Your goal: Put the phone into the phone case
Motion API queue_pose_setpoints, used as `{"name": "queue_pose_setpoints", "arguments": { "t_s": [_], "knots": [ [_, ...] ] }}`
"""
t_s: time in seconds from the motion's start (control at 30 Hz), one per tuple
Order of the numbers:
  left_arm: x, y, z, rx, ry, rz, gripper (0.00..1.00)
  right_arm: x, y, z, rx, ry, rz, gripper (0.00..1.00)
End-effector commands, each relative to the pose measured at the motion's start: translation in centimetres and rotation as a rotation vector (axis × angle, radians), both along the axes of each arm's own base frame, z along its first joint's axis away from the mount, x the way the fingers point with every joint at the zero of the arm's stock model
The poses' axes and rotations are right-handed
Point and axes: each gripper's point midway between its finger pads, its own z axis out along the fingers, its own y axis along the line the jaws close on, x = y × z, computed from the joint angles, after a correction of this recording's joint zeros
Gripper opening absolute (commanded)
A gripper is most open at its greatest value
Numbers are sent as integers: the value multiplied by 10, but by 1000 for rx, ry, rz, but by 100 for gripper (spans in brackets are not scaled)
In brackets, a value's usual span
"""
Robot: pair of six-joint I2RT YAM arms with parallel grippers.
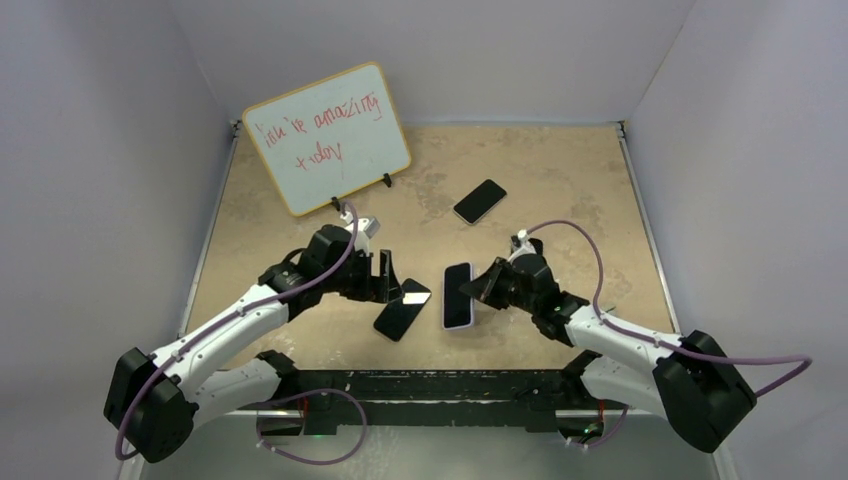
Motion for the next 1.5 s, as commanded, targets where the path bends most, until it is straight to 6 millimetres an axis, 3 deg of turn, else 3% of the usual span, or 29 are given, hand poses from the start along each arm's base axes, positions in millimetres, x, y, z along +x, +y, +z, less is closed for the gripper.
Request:
{"name": "queue_pose_setpoints", "arguments": {
  "t_s": [0.0, 0.23, 0.4, 0.67, 0.93, 1.1, 1.23, 1.47],
  "knots": [
    [1, -3, 19, 9, -70, -87, 80, -11, 2, -1, 54, 11, 27, 0],
    [5, 7, 26, 60, -106, -70, 80, -21, -7, -25, -3, 75, 18, 12],
    [6, 10, 34, 79, -116, -71, 80, -19, -20, -35, -75, 115, -43, 35],
    [10, 16, 59, 113, -233, -126, 80, -3, -32, -14, -125, 118, -158, 57],
    [12, 28, 66, 124, -295, -71, 80, 45, -57, 8, -253, 118, -436, 83],
    [13, 39, 80, 114, -354, -12, 80, 86, -59, 19, -305, 67, -540, 97],
    [12, 43, 88, 98, -388, 12, 80, 123, -65, 12, -405, 89, -625, 99],
    [12, 51, 96, 100, -411, 56, 81, 187, -54, 8, -461, 99, -688, 99]
  ]
}}
